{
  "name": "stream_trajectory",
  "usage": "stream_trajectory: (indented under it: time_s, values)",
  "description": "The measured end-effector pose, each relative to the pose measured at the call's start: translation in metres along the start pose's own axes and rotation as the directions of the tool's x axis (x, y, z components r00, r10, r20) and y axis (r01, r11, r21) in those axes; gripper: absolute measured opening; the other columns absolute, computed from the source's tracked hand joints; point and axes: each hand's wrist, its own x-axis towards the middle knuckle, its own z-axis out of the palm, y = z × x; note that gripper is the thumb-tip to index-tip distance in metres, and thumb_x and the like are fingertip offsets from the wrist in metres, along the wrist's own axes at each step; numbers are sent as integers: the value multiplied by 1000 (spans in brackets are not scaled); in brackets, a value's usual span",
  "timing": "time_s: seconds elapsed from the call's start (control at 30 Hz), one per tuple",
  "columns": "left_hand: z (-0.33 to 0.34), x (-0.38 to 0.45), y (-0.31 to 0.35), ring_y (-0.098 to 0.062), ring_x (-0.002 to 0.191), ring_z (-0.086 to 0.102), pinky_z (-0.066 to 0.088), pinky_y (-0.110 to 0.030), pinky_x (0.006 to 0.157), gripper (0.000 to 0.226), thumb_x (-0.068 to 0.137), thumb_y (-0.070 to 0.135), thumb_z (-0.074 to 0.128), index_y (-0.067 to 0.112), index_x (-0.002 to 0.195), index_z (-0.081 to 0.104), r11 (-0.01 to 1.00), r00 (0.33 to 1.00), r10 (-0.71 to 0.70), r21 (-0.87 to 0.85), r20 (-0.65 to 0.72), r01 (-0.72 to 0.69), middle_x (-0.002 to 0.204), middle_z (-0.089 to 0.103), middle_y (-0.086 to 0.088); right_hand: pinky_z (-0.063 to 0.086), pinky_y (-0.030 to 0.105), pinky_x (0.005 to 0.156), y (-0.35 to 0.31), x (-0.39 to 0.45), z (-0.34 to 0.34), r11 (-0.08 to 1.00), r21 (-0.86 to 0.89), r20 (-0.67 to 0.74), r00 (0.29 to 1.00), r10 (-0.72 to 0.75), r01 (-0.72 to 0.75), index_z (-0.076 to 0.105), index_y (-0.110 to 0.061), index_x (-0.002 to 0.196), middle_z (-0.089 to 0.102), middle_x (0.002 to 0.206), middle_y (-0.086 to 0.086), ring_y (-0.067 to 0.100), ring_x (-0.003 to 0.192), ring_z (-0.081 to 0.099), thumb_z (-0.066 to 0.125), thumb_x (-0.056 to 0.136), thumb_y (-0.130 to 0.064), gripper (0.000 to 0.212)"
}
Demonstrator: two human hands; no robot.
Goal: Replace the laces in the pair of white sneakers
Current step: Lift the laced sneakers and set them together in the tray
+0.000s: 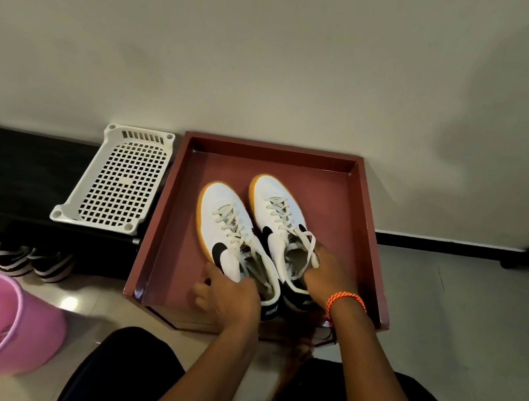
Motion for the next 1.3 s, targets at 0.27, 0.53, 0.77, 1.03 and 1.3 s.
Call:
stream_trajectory:
  time_s: [0.27, 0.53, 0.77, 1.03, 1.3]
  values:
    - [-11, 15, 19, -44, 133, 52, 48, -57, 108, 65, 93, 8, 55, 12, 157, 47, 987, 986, 159, -6, -54, -160, 143, 59, -20, 52, 34, 79, -17, 8, -2, 998, 54, 9, 999, -33, 32, 70, -32, 115, 71, 90, -1, 27, 87, 66, 57, 92, -6, 37]
    - [-80, 18, 47, -35, 144, 31, 37, -54, 114, 77, 99, 10, 56, 19, 169, 25, 986, 969, 103, -102, -225, -129, 161, 36, -12, 47, 33, 63, -104, -9, 12, 984, 46, 39, 984, -174, 172, 59, -26, 75, 63, 73, 1, 32, 76, 61, 55, 88, 6, 34]
    - [-165, 80, 35, -35, 143, 39, 44, -53, 115, 75, 90, 17, 53, 28, 163, 41, 932, 920, -46, -349, -388, -101, 159, 44, -4, 54, 35, 70, -192, -13, 82, 943, 94, 112, 938, -329, 319, 71, -20, 101, 73, 90, 3, 30, 85, 69, 56, 83, -18, 24]
    - [-255, 144, -6, -43, 131, 53, 47, -62, 108, 67, 84, 23, 50, 21, 150, 53, 951, 866, -168, -309, -472, 16, 145, 57, -13, 54, 33, 88, -259, -27, 189, 926, 83, 291, 879, -377, 369, 66, -30, 136, 72, 122, 10, 34, 109, 66, 53, 93, -7, 51]
    - [-293, 178, -95, -47, 140, 40, 44, -63, 110, 65, 92, 15, 48, 13, 157, 42, 937, 780, -286, -335, -557, 104, 152, 47, -19, 53, 50, 103, -271, -46, 291, 857, -120, 490, 780, -389, 502, 46, -35, 153, 61, 135, 14, 40, 124, 59, 50, 92, -8, 67]
